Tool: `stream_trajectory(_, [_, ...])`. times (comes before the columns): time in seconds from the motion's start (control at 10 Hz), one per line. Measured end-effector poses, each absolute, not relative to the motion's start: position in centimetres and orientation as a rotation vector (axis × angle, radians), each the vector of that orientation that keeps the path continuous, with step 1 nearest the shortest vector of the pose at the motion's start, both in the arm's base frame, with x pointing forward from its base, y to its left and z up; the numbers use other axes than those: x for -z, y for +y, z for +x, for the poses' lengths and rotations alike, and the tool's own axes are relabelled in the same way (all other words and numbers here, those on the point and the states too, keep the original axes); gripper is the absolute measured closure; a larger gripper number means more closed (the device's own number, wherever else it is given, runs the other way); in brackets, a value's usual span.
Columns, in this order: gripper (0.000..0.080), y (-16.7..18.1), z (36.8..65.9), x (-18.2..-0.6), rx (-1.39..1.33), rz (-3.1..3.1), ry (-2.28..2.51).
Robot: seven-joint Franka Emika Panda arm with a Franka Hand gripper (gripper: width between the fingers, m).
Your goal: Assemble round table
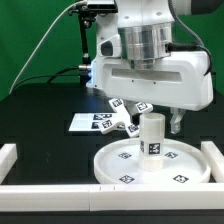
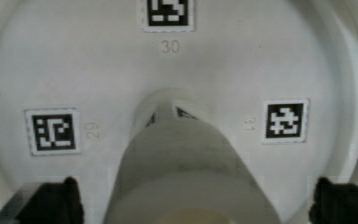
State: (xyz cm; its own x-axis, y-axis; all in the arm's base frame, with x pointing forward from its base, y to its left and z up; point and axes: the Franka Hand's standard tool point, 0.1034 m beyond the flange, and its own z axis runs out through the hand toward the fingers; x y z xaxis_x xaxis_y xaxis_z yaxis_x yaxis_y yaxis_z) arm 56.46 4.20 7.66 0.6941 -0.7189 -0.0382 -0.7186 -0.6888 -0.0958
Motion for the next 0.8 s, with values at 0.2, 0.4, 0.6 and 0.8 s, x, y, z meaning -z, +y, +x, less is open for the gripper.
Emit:
stream_trajectory(0.2, [0.0151, 4.08, 56.47, -7.65, 0.017, -2.888, 0.954])
stream_trajectory(0.4, [0.0151, 4.17, 56.56, -7.52, 0.056, -3.081, 0.410])
stream_trajectory(0.6, [0.0151, 4.73, 56.28, -7.30, 0.036, -3.141, 0.030])
stream_trajectory(0.8, [0.0151, 4.82, 56.29, -7.29, 0.039, -3.142, -0.120])
